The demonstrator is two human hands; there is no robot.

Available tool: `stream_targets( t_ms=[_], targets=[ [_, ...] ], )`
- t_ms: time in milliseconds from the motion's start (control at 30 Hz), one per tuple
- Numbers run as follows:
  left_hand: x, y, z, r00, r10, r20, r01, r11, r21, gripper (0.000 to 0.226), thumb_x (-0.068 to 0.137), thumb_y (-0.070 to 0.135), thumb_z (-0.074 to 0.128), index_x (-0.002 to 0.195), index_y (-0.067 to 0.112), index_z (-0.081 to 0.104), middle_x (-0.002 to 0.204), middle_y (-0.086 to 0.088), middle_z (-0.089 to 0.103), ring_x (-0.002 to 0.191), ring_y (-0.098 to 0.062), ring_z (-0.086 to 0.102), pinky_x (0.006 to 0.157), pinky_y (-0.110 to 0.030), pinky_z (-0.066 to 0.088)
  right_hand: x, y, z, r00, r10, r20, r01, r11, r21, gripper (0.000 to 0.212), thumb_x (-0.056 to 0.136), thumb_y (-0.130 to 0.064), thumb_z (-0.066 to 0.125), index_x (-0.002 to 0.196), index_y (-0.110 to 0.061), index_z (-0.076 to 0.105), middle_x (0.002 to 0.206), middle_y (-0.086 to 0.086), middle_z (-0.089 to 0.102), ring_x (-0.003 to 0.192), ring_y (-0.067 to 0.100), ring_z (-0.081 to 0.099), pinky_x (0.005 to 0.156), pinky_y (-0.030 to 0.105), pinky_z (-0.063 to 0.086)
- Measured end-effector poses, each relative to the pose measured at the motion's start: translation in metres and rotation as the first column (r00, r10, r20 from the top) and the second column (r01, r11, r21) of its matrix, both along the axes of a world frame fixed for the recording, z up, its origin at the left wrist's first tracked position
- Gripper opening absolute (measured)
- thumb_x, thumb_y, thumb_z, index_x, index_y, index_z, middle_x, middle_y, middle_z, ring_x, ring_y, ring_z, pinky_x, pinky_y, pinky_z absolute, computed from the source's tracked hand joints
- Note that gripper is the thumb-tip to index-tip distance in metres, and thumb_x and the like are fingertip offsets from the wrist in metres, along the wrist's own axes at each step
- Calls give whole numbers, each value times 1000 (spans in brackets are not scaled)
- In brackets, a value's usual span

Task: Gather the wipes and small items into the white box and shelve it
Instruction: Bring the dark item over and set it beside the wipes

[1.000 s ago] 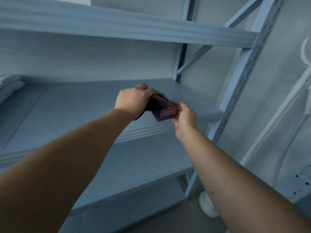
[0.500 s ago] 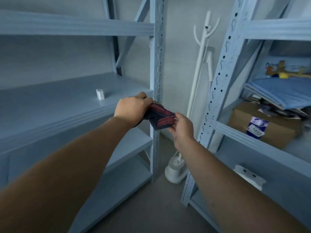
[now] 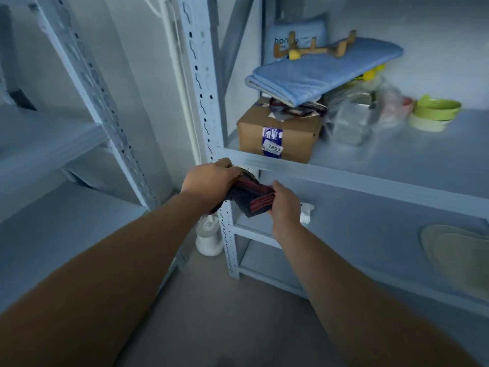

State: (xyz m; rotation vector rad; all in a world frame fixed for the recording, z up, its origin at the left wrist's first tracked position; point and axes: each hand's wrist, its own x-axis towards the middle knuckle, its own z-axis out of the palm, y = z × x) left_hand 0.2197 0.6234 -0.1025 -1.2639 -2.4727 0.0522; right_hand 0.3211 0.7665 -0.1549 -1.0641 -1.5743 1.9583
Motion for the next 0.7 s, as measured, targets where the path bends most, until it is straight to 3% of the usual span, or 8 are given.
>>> stream_targets(
  t_ms=[100, 267, 367, 533, 633, 700],
  targets=[
    [-9, 45, -25, 995, -86, 44, 87, 996, -28, 24, 90, 37, 65, 114, 38, 59, 98, 7, 54, 68, -23, 61, 48, -27, 35, 9, 33, -20, 998, -64, 6, 64, 998, -15, 25, 91, -32, 56, 68, -25, 60, 75, 0, 63, 68, 18, 62, 78, 40, 54],
    [-28, 107, -63, 945, -269, 186, 273, 962, 6, 32, 91, 40, 62, 123, 37, 59, 109, 5, 56, 87, -24, 63, 60, -32, 44, 8, 82, -50, 958, -256, 125, 260, 966, -12, 25, 91, -26, 57, 67, -18, 62, 77, 6, 64, 78, 27, 61, 82, 49, 53],
    [-36, 138, -81, 906, -358, 225, 364, 931, 19, 33, 91, 40, 62, 124, 36, 61, 112, 5, 57, 91, -23, 62, 63, -33, 47, 9, 105, -70, 927, -344, 149, 349, 937, -9, 25, 92, -29, 59, 71, -17, 64, 72, 2, 63, 70, 21, 59, 65, 35, 47],
    [-30, 179, -112, 853, -449, 265, 458, 888, 29, 34, 86, 36, 69, 120, 36, 65, 102, 3, 58, 78, -25, 63, 57, -28, 36, 21, 137, -97, 889, -424, 172, 428, 904, 17, 19, 94, -27, 58, 85, -15, 68, 77, 1, 66, 72, 18, 62, 58, 29, 45],
    [-19, 202, -138, 830, -466, 306, 475, 879, 47, 45, 86, 32, 69, 130, 37, 61, 112, 2, 60, 87, -24, 63, 62, -29, 40, 34, 155, -117, 878, -446, 176, 447, 894, 33, 13, 94, -25, 57, 86, -20, 66, 80, -1, 67, 72, 16, 63, 55, 25, 43],
    [-9, 220, -158, 838, -437, 327, 449, 892, 42, 47, 92, 35, 61, 138, 39, 54, 124, 7, 57, 98, -21, 61, 64, -26, 33, 42, 171, -134, 877, -443, 184, 443, 895, 46, 12, 94, -26, 56, 89, -21, 65, 83, -1, 68, 74, 16, 65, 55, 25, 45]
  ],
)
